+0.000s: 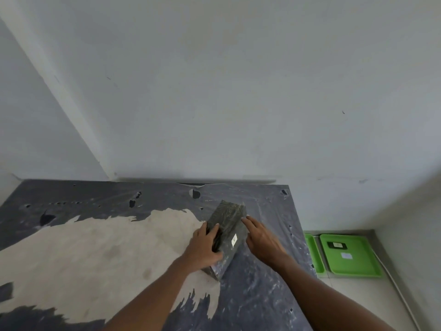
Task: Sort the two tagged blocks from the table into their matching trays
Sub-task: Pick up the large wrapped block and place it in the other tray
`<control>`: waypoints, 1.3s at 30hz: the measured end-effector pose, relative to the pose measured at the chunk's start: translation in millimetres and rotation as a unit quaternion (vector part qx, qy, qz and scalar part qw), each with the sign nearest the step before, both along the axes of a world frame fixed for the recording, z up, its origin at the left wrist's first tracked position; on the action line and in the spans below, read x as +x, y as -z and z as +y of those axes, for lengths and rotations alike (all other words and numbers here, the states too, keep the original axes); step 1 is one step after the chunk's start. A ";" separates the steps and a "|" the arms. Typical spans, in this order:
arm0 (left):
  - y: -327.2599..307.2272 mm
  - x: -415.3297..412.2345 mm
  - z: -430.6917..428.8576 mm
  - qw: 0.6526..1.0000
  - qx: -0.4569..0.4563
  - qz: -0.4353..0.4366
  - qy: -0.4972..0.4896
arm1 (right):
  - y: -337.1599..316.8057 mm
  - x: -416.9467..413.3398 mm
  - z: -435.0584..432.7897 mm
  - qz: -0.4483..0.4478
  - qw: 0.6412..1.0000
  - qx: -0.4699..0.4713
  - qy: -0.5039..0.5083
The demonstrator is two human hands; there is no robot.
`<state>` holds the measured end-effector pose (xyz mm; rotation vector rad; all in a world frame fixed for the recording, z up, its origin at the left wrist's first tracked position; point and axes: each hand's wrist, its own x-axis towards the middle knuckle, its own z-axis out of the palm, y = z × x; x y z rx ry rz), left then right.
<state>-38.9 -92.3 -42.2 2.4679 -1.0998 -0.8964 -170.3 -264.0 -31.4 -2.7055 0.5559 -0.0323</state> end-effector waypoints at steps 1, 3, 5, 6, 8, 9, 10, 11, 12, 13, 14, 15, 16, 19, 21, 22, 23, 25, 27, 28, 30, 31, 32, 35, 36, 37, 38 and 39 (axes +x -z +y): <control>-8.0 9.2 2.8 0.997 -0.028 0.066 0.001 | -2.2 0.5 -1.1 -0.007 1.000 -0.003 -0.002; -23.1 24.2 6.0 0.987 -0.065 0.149 0.015 | -4.3 2.2 -0.1 -0.020 1.000 -0.004 -0.007; -33.0 33.7 7.9 0.981 -0.057 0.180 0.047 | -2.9 2.7 4.0 -0.019 1.000 -0.001 -0.007; -35.2 37.3 9.0 0.978 -0.050 0.194 0.058 | -0.8 2.9 6.0 -0.011 1.000 0.002 -0.008; -33.2 43.2 13.2 0.976 -0.039 0.199 0.075 | 4.6 4.0 10.2 0.019 1.000 0.008 -0.014; -31.1 45.7 16.1 0.980 -0.029 0.181 0.080 | 7.5 4.7 12.8 0.032 0.999 0.011 -0.021; -29.1 48.1 19.1 0.984 -0.020 0.157 0.077 | 10.3 5.8 15.8 0.042 0.999 0.013 -0.029; -27.2 50.2 22.1 0.989 -0.015 0.130 0.066 | 12.8 7.0 19.0 0.050 0.998 0.018 -0.035; -25.2 51.7 24.3 0.993 -0.016 0.105 0.047 | 15.1 7.7 22.2 0.060 0.997 0.020 -0.039; -23.8 52.9 25.4 0.996 -0.020 0.084 0.025 | 17.2 8.3 25.1 0.071 0.996 0.020 -0.042; -22.7 53.6 25.9 0.997 -0.022 0.068 0.006 | 19.5 9.3 27.8 0.082 0.995 0.019 -0.046; -20.9 54.0 25.2 0.998 -0.025 0.054 -0.008 | 21.3 10.3 30.4 0.093 0.994 0.020 -0.048; -17.4 53.9 23.9 0.999 -0.027 0.037 -0.022 | 21.8 11.6 32.8 0.100 0.994 0.022 -0.046; -3.4 49.6 23.0 0.997 0.014 -0.042 -0.064 | 20.7 18.4 42.8 0.086 0.996 0.016 -0.025; 6.0 45.0 25.2 0.993 0.049 -0.069 -0.078 | 20.6 22.7 49.6 0.056 0.998 0.016 0.010; 9.5 42.6 26.2 0.992 0.059 -0.079 -0.073 | 20.7 25.0 52.5 0.041 0.998 0.022 0.033; 11.5 40.5 26.4 0.992 0.066 -0.087 -0.070 | 21.0 27.7 55.6 0.031 0.998 0.035 0.052; 12.7 37.0 24.4 0.990 0.068 -0.090 -0.090 | 20.9 34.0 62.5 0.027 0.992 0.094 0.075; 9.3 33.3 21.8 0.988 0.057 -0.079 -0.123 | 21.9 38.8 68.4 0.036 0.983 0.152 0.093; 6.7 31.8 20.9 0.988 0.053 -0.070 -0.129 | 22.8 40.1 69.9 0.032 0.981 0.161 0.105; 2.5 29.5 18.8 0.990 0.052 -0.050 -0.120 | 24.0 41.3 70.2 0.017 0.976 0.175 0.127; 0.5 27.9 17.8 0.991 0.051 -0.032 -0.116 | 24.1 42.0 69.5 0.016 0.974 0.185 0.131; -1.1 25.9 16.2 0.991 0.051 0.001 -0.120 | 24.3 43.1 68.5 0.023 0.973 0.191 0.131; -3.2 10.9 10.5 0.944 0.046 0.252 -0.207 | 22.4 48.4 66.3 0.070 0.979 0.162 0.104; -2.6 5.9 8.9 0.920 0.047 0.314 -0.230 | 21.0 49.5 66.7 0.081 0.981 0.148 0.093; -1.6 3.9 7.4 0.910 0.048 0.332 -0.244 | 19.5 49.3 67.9 0.092 0.983 0.135 0.089; -0.1 3.9 6.6 0.911 0.051 0.324 -0.251 | 18.4 47.9 69.8 0.104 0.983 0.121 0.093; 0.0 5.4 6.4 0.917 0.059 0.303 -0.254 | 17.9 45.8 72.6 0.120 0.982 0.105 0.101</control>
